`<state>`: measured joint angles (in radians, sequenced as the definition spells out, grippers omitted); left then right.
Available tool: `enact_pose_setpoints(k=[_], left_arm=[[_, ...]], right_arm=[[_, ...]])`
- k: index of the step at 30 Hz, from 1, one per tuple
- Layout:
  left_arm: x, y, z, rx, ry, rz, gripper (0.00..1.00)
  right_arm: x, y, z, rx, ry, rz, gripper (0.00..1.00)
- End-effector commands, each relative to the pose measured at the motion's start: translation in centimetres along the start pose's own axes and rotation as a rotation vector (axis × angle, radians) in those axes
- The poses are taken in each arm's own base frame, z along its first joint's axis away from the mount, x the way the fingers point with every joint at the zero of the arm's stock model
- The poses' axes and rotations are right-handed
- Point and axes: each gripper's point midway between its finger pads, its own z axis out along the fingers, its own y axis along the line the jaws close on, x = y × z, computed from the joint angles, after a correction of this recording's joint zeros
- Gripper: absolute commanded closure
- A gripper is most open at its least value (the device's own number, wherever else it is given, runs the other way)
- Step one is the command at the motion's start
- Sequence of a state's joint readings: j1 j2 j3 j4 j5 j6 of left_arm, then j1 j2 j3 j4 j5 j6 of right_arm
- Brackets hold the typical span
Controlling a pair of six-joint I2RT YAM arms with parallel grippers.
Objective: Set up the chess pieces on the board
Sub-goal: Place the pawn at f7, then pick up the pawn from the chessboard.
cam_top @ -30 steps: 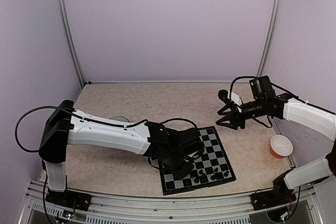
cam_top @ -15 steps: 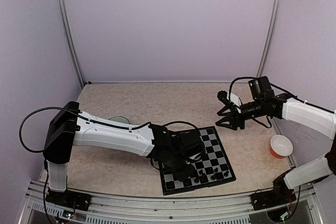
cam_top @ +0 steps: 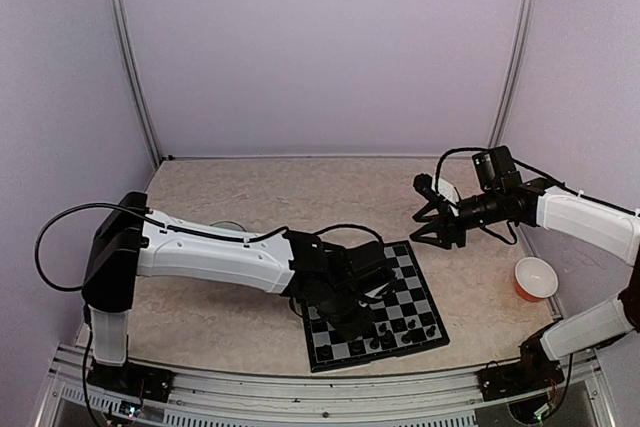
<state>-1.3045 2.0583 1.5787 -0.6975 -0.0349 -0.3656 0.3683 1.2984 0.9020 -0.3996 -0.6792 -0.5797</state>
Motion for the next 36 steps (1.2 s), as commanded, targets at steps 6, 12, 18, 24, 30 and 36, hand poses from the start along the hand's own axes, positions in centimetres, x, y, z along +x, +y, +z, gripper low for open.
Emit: enact_pose_setpoints(k=[6,12,18,24,30,36], left_arm=[[-4.5,3.8,-10.5,-0.125,-0.273,-0.053,0.61],[-2.5,9.5,-10.1,-0.134,-0.369,-0.219,0.62],[-1.5,12.7,-10.8,-0.169,-0.432,-0.315,0.61],[-5.8,21.1,-17.0,-0.275,-0.584,-0.407,0.54],[-9.5,28.4,-20.8,-0.360,-0.794,-0.510,0.55],[-8.6,32.7,-21.7,-0.154,-0.896,-0.608,0.54]], right_arm=[[0.5,0.4,0.4,-0.039,0.003,0.007,0.53],[0.0,2.0,2.7,-0.089,0.062,-0.053,0.61],[1.3,7.0,7.6,-0.204,0.225,-0.227,0.66],[1.9,9.2,11.5,-0.283,0.317,-0.296,0.64],[2.6,10.7,14.7,-0.324,0.396,-0.336,0.63],[3.3,11.0,16.0,-0.336,0.447,-0.353,0.64]])
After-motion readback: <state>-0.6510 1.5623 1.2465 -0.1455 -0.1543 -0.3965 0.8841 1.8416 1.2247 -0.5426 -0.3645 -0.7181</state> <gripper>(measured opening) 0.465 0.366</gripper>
